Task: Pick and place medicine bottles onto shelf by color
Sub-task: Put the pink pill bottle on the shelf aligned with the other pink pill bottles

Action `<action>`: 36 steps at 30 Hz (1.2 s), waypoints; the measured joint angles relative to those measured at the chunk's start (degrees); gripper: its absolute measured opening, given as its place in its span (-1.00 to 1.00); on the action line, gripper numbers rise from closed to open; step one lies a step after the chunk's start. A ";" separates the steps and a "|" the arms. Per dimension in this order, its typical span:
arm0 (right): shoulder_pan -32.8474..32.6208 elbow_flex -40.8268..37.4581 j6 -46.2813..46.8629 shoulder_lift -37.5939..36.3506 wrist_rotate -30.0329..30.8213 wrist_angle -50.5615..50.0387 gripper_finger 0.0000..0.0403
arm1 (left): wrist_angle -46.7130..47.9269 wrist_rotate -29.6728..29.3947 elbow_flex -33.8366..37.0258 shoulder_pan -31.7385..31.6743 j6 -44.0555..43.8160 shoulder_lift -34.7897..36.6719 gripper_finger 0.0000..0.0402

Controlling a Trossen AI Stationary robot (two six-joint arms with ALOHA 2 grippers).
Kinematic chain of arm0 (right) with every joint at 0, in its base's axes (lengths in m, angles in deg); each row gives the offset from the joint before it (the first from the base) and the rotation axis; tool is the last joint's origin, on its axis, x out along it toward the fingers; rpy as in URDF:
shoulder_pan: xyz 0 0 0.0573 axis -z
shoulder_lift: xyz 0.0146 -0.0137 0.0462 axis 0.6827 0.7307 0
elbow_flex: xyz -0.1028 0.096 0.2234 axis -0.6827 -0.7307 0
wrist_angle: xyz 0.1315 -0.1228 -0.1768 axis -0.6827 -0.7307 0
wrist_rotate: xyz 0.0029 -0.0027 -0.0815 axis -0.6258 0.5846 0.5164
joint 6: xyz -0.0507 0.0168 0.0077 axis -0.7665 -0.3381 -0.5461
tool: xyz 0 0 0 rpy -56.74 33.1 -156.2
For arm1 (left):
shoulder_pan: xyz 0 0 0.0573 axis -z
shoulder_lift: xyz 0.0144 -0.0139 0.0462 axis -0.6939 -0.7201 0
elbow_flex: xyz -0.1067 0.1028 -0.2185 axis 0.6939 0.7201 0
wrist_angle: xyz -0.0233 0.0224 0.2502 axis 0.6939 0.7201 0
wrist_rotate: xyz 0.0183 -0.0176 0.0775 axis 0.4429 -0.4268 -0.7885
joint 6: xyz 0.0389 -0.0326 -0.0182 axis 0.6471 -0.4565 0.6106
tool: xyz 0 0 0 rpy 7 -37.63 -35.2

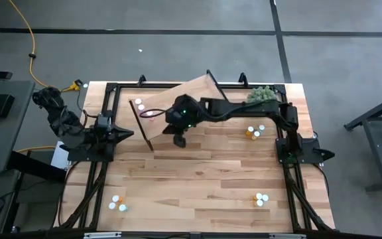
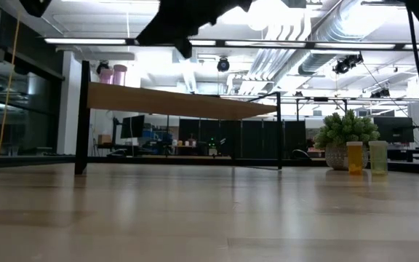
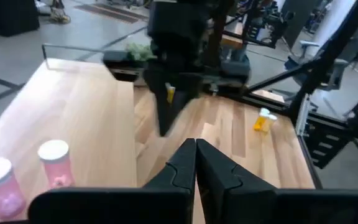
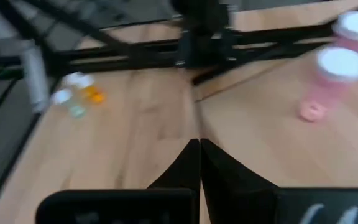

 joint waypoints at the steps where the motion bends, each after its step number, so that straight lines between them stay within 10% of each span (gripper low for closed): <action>1: 0.04 -0.22 0.97 0.54 1.58 1.32 -1.00 | 0.16 0.35 0.02 0.59 -0.21 0.48 -1.00; 14: 1.51 -0.14 2.02 4.19 10.54 6.89 -1.00 | -4.91 14.52 0.02 -2.51 2.08 8.75 -1.00; 36: 2.14 -0.15 1.62 8.91 19.17 17.45 -1.00 | -11.24 13.95 0.06 -4.74 9.08 8.09 -1.00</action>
